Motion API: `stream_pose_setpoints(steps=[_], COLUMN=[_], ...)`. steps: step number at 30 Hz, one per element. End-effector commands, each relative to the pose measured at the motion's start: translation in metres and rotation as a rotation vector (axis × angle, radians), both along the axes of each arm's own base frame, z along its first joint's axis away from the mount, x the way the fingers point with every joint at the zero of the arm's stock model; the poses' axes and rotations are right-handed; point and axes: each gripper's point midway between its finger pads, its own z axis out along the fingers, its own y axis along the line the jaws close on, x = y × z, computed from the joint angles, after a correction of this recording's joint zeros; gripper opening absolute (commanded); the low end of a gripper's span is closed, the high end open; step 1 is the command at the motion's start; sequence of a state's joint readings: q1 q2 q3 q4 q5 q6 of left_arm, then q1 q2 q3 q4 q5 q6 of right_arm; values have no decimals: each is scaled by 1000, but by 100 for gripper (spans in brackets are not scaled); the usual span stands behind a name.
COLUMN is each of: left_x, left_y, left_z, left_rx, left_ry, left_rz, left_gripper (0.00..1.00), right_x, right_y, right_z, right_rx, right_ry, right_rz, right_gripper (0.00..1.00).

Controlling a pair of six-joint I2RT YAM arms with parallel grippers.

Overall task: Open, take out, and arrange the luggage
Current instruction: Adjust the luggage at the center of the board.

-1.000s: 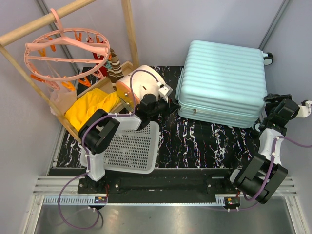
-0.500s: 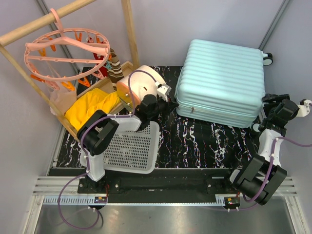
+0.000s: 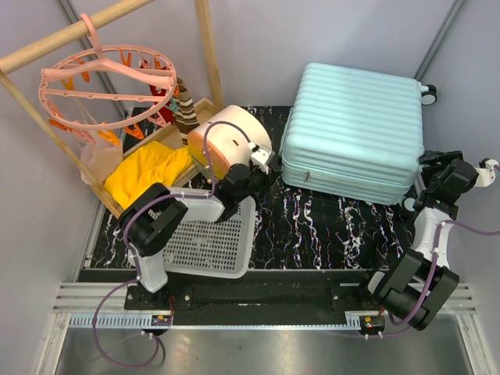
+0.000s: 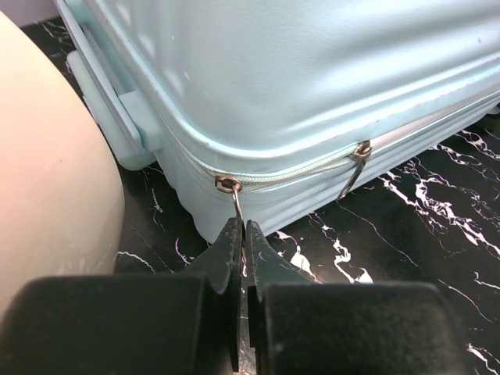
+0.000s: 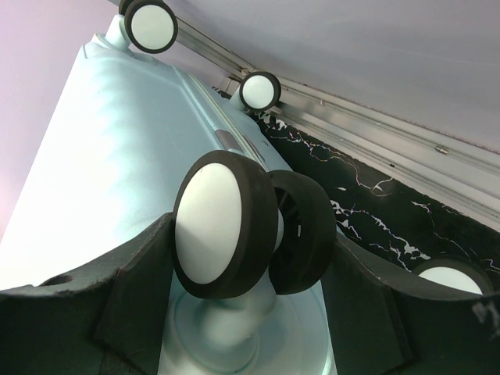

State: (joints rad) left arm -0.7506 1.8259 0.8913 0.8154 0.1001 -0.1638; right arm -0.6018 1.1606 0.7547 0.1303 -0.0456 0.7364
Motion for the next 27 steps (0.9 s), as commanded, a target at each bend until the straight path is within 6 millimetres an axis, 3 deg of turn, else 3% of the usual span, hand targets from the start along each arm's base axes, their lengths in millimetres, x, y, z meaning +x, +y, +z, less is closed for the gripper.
stream_pose_setpoints(steps=[1,6,14,17,18,20,21,23,24,25,27], left_x=[-35,-43,-56,-53,-51,-51,-54,-55,-58,-59,-63], left_y=[-22,-24,-35,-27,-23,-15,-10,-3,2,5,10], left_z=[41,38,36,39,40,43,50,57,69,72,85], left_rx=[-74,-70,-59,-51,-50,-43,-43,-42,-49,-47,-42], left_ry=[-119,-122,-114,-112,-108,-96,-96,-92,-95,-93,-88], left_rz=[-87,-84,-100,-54,-30,0,6,22,27,27,13], left_gripper=[0,0,0,0,2,23,46,58,70,75,87], right_x=[6,3,-11,-14,-18,-19,-26,-30,-30,-30,-32], right_y=[47,49,34,44,51,67,73,79,90,94,99], right_z=[-8,-8,3,12,21,30,37,45,52,57,71], right_rx=[-205,-207,-264,-274,-295,-336,-371,-407,-425,-434,-455], right_ry=[103,102,144,127,101,88,96,114,103,100,97], right_rz=[284,284,194,227,232,246,246,228,254,259,264], right_gripper=[0,0,1,6,17,29,38,47,58,74,79])
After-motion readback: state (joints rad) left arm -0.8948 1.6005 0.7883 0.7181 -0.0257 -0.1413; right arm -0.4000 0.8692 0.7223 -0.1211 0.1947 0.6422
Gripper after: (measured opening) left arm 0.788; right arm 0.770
